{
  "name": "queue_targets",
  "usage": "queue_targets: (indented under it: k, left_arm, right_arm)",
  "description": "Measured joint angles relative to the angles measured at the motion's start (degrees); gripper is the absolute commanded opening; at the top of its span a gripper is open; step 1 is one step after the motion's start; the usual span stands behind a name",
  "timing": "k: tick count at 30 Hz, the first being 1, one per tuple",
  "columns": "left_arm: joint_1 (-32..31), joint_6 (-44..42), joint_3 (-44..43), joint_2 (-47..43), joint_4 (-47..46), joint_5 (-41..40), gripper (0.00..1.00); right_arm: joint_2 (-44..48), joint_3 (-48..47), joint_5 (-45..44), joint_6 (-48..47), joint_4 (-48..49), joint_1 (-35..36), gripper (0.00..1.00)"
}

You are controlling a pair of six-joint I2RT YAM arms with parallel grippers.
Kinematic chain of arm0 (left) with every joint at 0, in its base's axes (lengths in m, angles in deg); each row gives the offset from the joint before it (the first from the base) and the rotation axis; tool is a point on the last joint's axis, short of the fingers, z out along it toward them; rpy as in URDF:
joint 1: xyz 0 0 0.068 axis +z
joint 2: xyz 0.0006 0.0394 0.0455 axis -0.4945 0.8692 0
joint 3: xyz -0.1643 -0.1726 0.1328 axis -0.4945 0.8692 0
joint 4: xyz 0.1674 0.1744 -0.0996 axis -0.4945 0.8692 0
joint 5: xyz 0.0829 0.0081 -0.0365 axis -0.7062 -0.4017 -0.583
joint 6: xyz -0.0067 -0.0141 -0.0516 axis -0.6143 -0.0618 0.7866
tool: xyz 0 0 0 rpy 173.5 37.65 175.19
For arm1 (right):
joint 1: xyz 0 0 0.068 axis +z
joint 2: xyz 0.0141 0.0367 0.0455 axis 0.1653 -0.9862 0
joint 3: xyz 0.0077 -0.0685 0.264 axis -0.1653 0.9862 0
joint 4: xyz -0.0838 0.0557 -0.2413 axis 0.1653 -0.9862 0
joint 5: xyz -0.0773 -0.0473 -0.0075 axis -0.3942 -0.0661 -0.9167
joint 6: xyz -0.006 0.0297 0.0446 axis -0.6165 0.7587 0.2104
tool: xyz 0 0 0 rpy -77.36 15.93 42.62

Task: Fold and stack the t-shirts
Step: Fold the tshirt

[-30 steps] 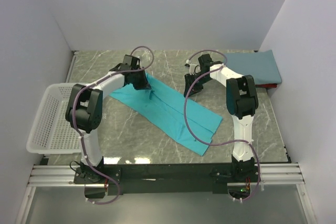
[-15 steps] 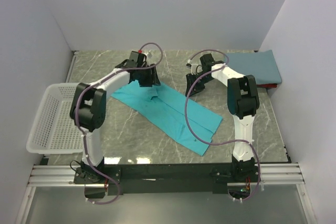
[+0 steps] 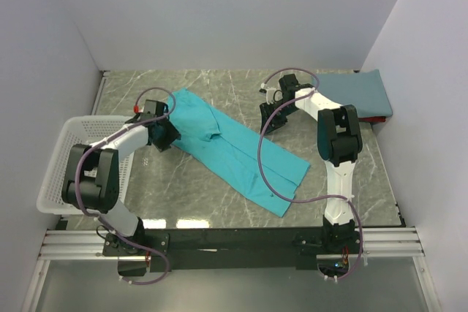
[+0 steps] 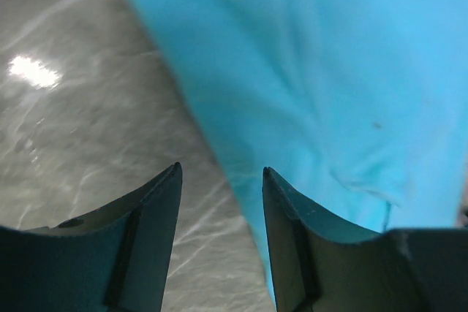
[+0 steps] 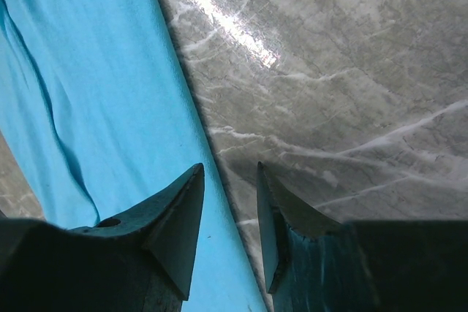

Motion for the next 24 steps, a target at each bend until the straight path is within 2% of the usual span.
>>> queue_targets:
  k: [7, 10, 17, 21, 24]
  left_arm:
    - [-0.3, 7.5, -3.1, 4.6, 6.0, -9.0, 0.56]
    - [0.8, 8.5, -7.2, 9.4, 7.8, -10.0, 0.55]
    - [2.5, 8.5, -12.7, 13.4, 9.3, -10.7, 0.54]
    - [3.1, 8.1, -14.7, 14.9, 10.1, -10.7, 0.51]
    - [3.8, 7.2, -17.0, 16.7, 10.7, -10.6, 0.45]
  right_arm:
    - [0.0, 0.0, 0.0, -0.2, -0.1, 0.0, 0.43]
    - [0.0, 0.0, 0.2, -0.3, -0.4, -0.1, 0.45]
    - [0.0, -0.2, 0.9, -0.9, -1.7, -0.2, 0.47]
    - [-0.1, -0.3, 1.6, -1.2, -3.2, -0.2, 0.47]
    - [-0.3, -0.5, 1.8, -1.4, -4.2, -0.2, 0.45]
